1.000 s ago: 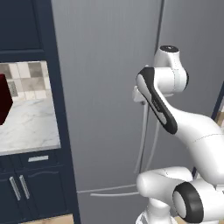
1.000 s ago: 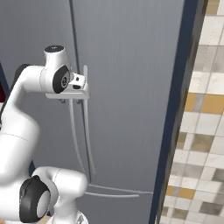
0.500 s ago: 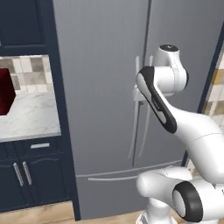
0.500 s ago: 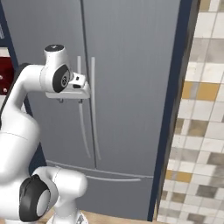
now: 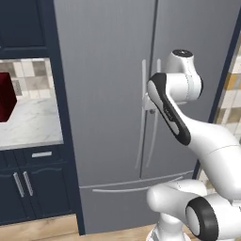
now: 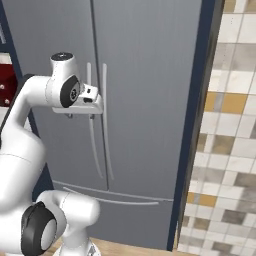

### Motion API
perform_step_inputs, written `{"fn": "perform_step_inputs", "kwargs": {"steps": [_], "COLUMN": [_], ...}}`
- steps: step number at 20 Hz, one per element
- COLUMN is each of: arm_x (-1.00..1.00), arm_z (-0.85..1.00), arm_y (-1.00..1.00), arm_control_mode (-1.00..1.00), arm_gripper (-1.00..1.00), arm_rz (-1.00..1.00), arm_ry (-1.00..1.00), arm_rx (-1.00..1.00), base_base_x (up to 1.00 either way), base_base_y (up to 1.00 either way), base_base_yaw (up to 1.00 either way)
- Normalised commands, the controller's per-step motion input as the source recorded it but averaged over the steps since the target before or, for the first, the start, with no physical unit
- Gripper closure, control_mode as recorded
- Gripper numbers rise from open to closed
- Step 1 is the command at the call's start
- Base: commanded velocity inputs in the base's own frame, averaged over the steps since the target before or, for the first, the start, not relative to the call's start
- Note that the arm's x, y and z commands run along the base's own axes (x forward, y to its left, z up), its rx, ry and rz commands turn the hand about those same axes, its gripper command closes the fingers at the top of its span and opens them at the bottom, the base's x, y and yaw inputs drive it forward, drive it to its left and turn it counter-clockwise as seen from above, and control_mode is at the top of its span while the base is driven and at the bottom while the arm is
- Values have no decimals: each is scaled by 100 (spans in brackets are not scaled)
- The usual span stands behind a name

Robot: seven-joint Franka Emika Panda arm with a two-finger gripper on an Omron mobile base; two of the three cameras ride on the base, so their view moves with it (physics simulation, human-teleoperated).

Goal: Open the fridge, grab two sodas, and place both sodas inside the bowl with ice on the dining counter.

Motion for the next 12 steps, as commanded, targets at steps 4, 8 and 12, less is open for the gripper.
{"fn": "perform_step_inputs", "kwargs": {"steps": [4,8,12], "arm_x": [0,0,0], "arm_z": [0,0,0], "arm_y": [0,0,0], "arm_control_mode": [100,100,100], "arm_gripper": [-100,-100,-100], "arm_rz": [0,0,0], "arm_ry": [0,0,0], "arm_rx": [0,0,0], "base_base_x": [-3,-1,-4], "base_base_y": [-27,-33,-20], "base_base_yaw": [1,1,0]}}
